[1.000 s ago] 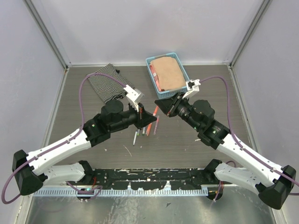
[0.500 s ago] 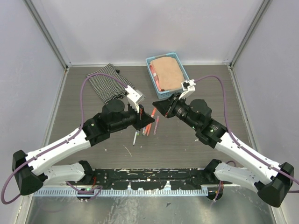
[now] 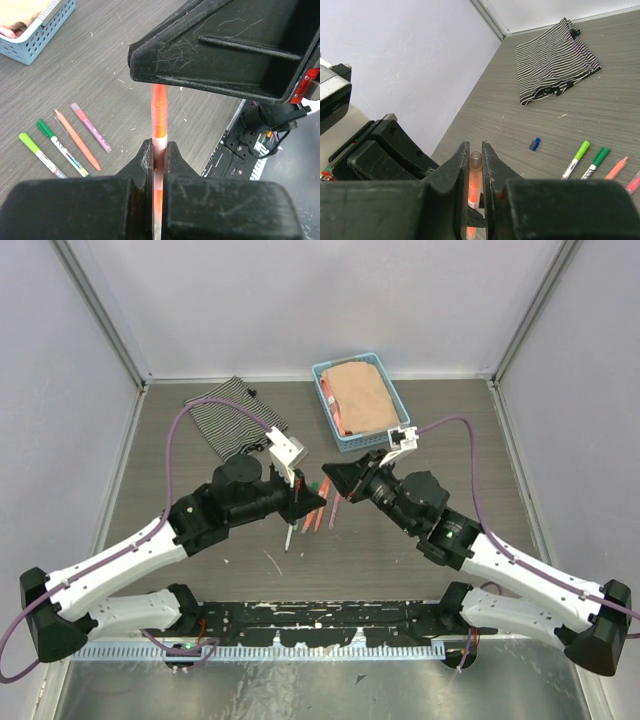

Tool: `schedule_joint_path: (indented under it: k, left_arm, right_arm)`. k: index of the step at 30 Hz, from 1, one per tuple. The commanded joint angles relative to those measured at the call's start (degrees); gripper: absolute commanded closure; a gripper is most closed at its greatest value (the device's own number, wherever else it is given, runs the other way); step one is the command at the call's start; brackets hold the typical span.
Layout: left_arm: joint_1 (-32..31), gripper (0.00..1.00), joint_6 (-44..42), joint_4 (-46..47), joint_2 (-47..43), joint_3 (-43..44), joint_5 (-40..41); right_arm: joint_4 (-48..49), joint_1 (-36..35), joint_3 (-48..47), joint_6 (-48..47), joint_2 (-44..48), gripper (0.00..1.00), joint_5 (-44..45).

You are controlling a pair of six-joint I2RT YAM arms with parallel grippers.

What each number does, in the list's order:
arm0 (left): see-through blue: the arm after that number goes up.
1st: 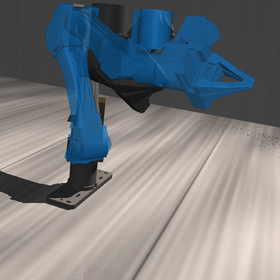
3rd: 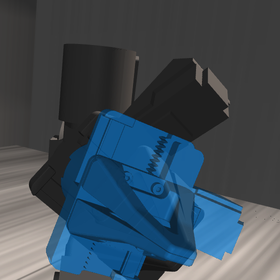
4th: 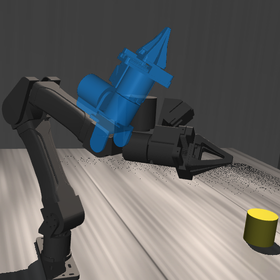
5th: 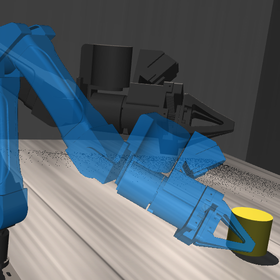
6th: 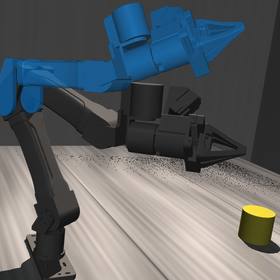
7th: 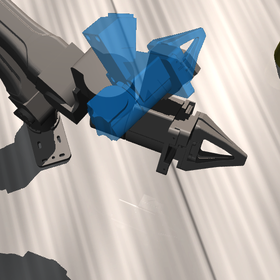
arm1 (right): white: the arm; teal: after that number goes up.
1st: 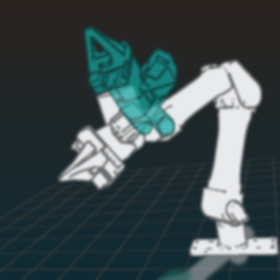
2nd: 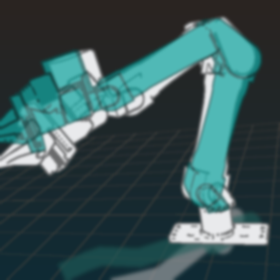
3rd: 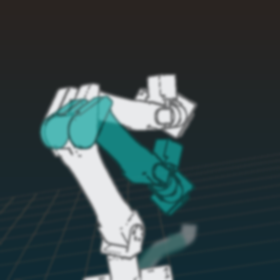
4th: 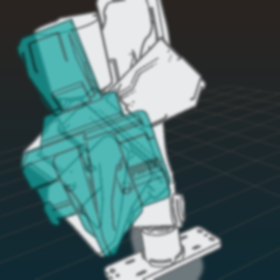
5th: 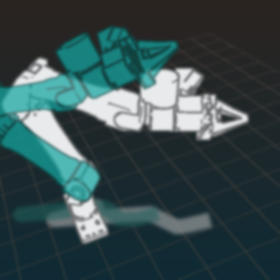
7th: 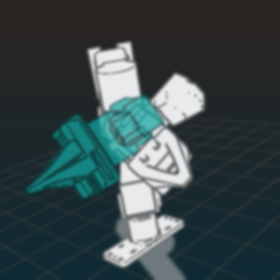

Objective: Insert the pens into the pen caps
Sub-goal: Press the pen cap onto the pen.

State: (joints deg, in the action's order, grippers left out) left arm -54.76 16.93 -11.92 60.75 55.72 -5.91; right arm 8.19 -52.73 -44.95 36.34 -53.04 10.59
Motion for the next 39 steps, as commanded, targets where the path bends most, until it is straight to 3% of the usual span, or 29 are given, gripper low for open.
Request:
schedule_joint_path:
  k: [1,19,23,28,34,39]
  left_arm:
    - [0.1,1.00,-1.6,15.9,-3.7,6.9,1.2]
    - [0.1,1.00,-2.1,16.3,-4.5,9.6,1.5]
    - [0.1,1.00,-2.8,15.6,-4.7,9.3,1.5]
    - [0.1,1.00,-3.5,14.1,-6.4,6.0,1.9]
    - [0.2,1.00,-4.2,12.5,-7.4,1.8,0.9]
    - [0.1,1.00,-4.2,12.5,-7.6,-0.4,-0.3]
  right_arm:
    - [-10.7,-6.2,4.3,0.2,-1.0,1.00,-3.2]
    - [-10.8,-14.0,10.2,0.9,-5.1,1.00,6.4]
    - [-10.5,-14.3,8.9,1.1,-5.5,1.00,6.9]
    - [-13.9,-14.3,3.9,0.6,-2.5,0.99,13.7]
    - [-14.5,-14.3,-4.8,-3.7,-1.4,0.92,17.9]
    - [-9.1,-14.3,-5.5,-6.0,0.9,0.64,19.2]
